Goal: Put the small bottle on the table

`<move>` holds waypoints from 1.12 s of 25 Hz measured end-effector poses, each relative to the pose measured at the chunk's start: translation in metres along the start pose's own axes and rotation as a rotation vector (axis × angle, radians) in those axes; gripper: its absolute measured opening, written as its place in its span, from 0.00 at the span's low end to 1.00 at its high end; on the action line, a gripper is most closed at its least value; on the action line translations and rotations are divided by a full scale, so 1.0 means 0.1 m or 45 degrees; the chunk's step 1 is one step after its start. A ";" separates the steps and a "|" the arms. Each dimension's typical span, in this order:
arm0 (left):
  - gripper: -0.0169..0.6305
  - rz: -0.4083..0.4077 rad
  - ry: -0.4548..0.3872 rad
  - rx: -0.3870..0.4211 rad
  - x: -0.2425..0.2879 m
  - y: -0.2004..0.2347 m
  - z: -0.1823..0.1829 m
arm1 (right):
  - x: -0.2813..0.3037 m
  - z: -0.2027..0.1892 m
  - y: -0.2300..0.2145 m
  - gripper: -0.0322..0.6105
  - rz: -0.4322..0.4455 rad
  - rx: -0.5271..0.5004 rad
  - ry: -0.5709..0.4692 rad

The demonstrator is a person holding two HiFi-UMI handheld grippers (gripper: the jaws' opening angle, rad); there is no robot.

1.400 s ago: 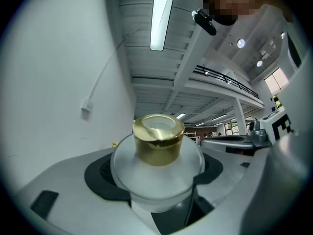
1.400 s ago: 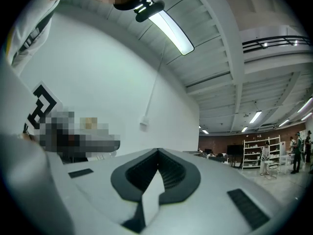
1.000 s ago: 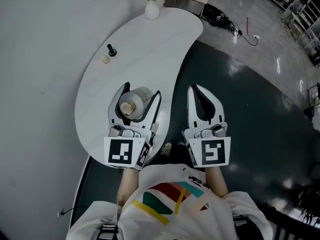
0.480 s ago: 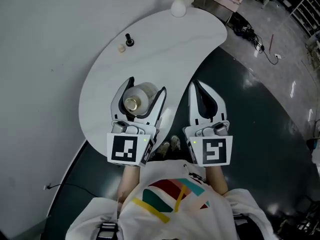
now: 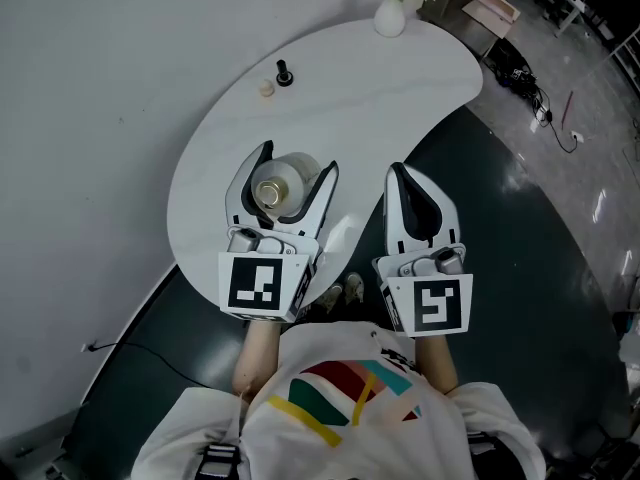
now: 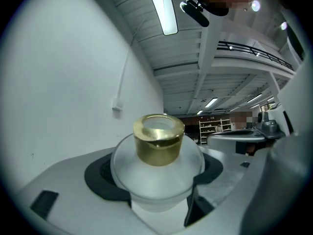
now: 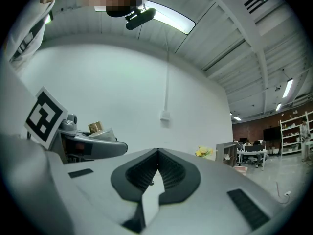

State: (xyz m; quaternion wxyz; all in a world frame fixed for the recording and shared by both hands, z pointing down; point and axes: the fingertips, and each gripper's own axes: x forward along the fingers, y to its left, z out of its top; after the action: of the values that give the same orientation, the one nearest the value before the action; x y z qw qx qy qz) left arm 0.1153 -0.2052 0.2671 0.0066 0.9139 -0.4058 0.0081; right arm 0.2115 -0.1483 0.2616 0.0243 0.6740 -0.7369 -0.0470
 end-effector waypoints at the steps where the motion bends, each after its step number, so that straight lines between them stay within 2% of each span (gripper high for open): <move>1: 0.57 0.019 0.014 0.007 0.03 0.07 -0.01 | 0.03 -0.01 0.01 0.07 0.017 0.008 0.009; 11: 0.57 0.205 0.092 0.090 0.45 0.95 -0.32 | 0.49 -0.30 0.24 0.07 0.156 0.033 0.103; 17: 0.57 0.294 0.139 0.077 0.75 1.54 -0.69 | 0.79 -0.58 0.44 0.07 0.244 0.041 0.165; 21: 0.57 0.351 0.150 0.104 0.88 1.88 -0.90 | 0.95 -0.77 0.59 0.07 0.305 0.035 0.207; 28: 0.57 0.388 0.222 0.067 1.11 2.31 -1.43 | 1.10 -1.18 0.75 0.07 0.367 0.041 0.294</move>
State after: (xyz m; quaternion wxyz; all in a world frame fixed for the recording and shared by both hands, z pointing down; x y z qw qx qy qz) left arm 0.0170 -0.4391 0.4134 0.0163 0.8375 -0.5372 0.0988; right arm 0.1388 -0.2552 0.3833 0.1044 0.5628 -0.8187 0.0465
